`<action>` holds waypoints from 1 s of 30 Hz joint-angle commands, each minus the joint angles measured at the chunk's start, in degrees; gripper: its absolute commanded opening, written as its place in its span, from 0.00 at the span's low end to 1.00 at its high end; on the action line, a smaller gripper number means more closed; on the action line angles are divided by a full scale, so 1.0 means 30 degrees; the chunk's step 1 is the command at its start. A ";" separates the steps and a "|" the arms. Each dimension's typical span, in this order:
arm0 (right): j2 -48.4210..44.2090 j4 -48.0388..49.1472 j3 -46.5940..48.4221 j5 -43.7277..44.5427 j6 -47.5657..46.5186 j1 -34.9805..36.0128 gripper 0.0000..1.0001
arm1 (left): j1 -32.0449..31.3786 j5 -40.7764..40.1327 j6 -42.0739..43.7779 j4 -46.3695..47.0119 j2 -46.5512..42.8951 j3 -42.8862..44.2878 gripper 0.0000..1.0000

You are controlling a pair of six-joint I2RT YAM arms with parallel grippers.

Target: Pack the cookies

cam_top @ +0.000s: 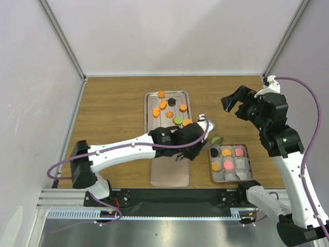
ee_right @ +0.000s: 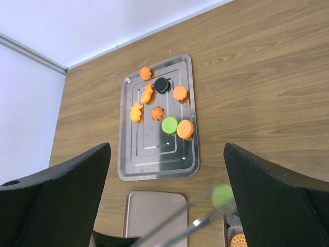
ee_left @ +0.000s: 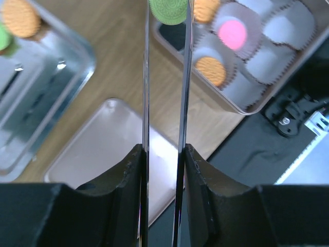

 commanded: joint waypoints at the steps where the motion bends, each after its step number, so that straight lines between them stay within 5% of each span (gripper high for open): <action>1: -0.0345 -0.0534 0.1094 0.0926 0.0384 0.0036 1.00 | -0.0748 0.0724 0.0260 0.1595 0.0609 0.1314 0.38; 11: -0.0492 -0.1678 0.1796 0.1921 0.0444 0.0094 1.00 | -0.2682 0.2042 0.1052 0.2739 0.3625 0.3834 0.39; 30: -0.0140 -0.2939 0.3116 0.2158 -0.0553 -0.0023 1.00 | -0.2976 0.2688 0.1140 0.3618 0.6617 0.5241 0.39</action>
